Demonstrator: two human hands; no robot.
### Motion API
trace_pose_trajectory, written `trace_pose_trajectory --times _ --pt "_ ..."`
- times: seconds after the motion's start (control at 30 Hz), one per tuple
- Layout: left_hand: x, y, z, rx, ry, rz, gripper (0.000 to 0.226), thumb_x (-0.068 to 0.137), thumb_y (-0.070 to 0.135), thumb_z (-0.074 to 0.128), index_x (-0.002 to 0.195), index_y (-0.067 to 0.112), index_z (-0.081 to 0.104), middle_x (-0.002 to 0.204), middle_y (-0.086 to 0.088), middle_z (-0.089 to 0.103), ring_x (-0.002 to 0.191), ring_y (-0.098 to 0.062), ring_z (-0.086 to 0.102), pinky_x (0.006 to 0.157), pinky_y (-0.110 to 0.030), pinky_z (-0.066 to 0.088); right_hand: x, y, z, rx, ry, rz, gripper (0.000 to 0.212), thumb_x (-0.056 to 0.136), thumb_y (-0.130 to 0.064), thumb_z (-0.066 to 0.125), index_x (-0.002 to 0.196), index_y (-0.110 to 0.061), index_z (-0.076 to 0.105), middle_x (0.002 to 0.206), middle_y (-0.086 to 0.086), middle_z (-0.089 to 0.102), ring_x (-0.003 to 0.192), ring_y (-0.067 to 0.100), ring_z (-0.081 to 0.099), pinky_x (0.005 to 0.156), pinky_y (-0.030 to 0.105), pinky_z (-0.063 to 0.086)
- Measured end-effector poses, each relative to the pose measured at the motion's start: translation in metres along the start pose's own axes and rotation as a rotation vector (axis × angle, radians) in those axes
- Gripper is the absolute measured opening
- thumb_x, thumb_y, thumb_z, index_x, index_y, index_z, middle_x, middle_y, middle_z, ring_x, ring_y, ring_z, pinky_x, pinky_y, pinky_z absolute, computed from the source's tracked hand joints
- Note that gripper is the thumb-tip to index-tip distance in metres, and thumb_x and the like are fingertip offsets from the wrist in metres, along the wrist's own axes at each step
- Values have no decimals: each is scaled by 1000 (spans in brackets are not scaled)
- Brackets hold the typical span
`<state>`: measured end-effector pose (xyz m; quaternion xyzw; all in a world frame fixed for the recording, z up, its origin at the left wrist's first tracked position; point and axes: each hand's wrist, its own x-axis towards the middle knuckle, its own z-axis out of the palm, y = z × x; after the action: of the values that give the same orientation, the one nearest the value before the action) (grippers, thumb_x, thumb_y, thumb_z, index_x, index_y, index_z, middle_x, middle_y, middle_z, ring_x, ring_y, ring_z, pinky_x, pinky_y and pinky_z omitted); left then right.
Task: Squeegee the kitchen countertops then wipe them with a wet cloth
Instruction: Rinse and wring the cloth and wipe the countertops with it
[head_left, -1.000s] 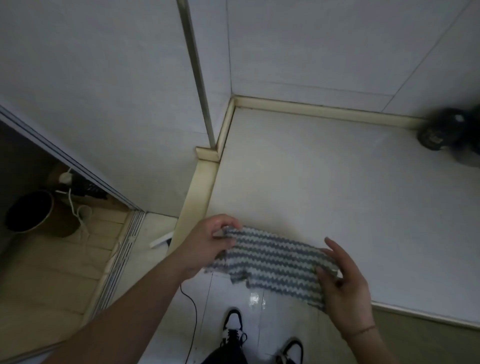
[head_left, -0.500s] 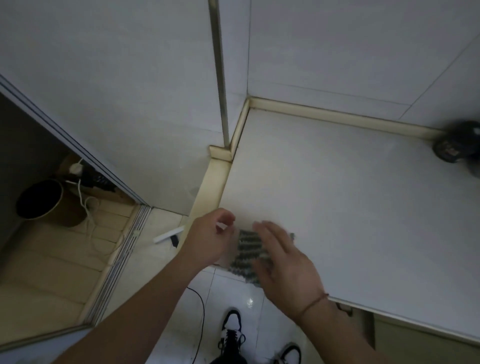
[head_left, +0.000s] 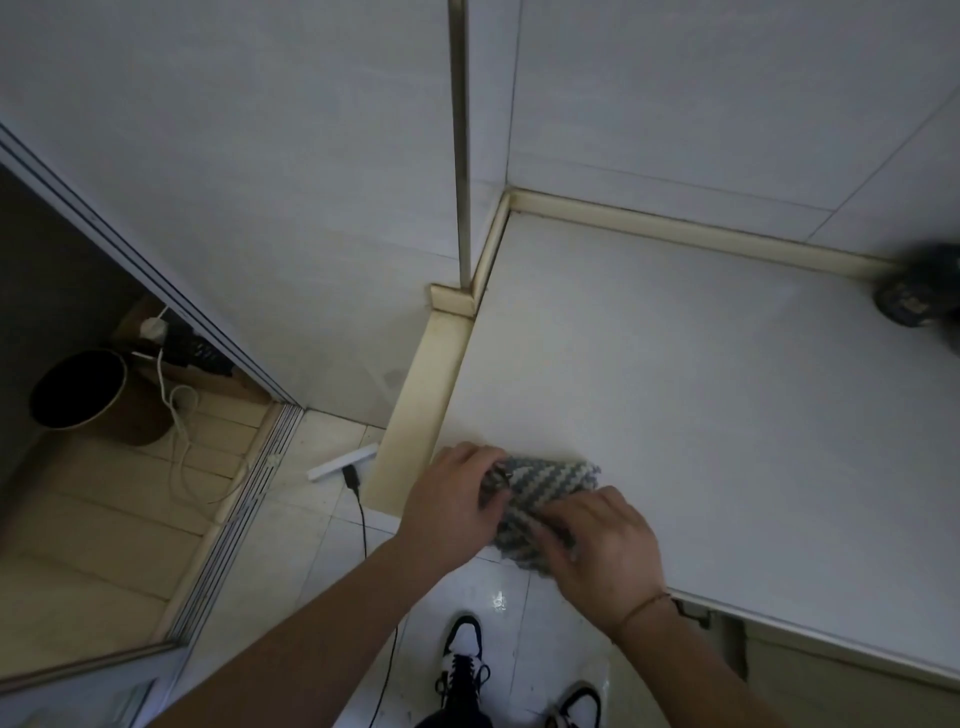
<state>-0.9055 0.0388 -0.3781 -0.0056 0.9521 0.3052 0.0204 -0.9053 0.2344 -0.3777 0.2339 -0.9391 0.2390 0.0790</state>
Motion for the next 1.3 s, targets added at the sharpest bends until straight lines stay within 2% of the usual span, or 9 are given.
trace_pose_trajectory --times 0.1,0.3,0.43,0.7,0.8,0.87,1.07,1.17,1.3 --pt "7 1 2 -3 -12 -45 29 86 32 59 115 27 57 100 9 59 95 -9 48 79 -20 38 -3 0 11 -102 -114 -10 15 75 -37 66 81 -25 73 77 -7 65 72 21 59 55 28 45" --pt "13 6 -3 -72 -33 -69 4 83 26 67 81 22 67 81 10 59 82 -9 53 73 -24 45 -6 2 4 193 10 275 12 85 -21 64 83 -13 71 77 -1 67 73 20 59 65 22 43" --pt "20 24 -22 -621 -115 -351 15 92 20 60 78 16 66 79 4 65 74 -9 59 76 -28 47 3 -7 -12 378 87 448 7 97 -13 53 92 -16 57 73 -8 57 64 7 54 56 11 38" --pt "41 51 -51 -1302 -249 -339 12 88 14 61 76 15 58 87 0 66 92 -22 56 90 -38 41 55 -1 -52 647 139 591 33 102 -33 39 84 -11 56 74 -2 57 69 6 51 61 12 40" --pt "47 57 -57 -1271 -274 -316 14 94 15 57 80 13 57 78 -2 60 80 -22 56 83 -39 48 65 0 -65 732 -70 585 42 95 -43 44 86 -7 63 79 6 65 73 13 57 70 29 48" --pt "50 60 -59 -1165 -205 -314 18 98 13 52 80 14 56 75 -1 60 71 -18 59 72 -35 52 66 2 -70 942 -159 599 25 92 -32 57 87 -9 66 80 5 70 77 19 61 73 36 51" --pt "55 54 -66 -803 26 -290 18 101 17 45 84 19 50 93 -12 63 76 -23 69 71 -35 55 59 3 -78 1411 -27 492 43 51 -50 90 78 -22 70 78 10 66 72 24 59 63 30 47" --pt "54 52 -70 -1036 -7 -324 17 103 13 40 86 15 46 95 -20 61 80 -34 66 74 -45 59 59 -4 -79 1483 0 483 36 60 -48 85 74 -21 66 75 4 67 68 20 62 60 28 52" --pt "55 39 -78 -1420 -24 -408 21 102 7 38 84 12 48 83 -8 63 77 -24 62 75 -43 53 57 -9 -82 1152 299 564 23 99 -24 51 80 -36 57 65 9 50 61 20 42 55 28 36"
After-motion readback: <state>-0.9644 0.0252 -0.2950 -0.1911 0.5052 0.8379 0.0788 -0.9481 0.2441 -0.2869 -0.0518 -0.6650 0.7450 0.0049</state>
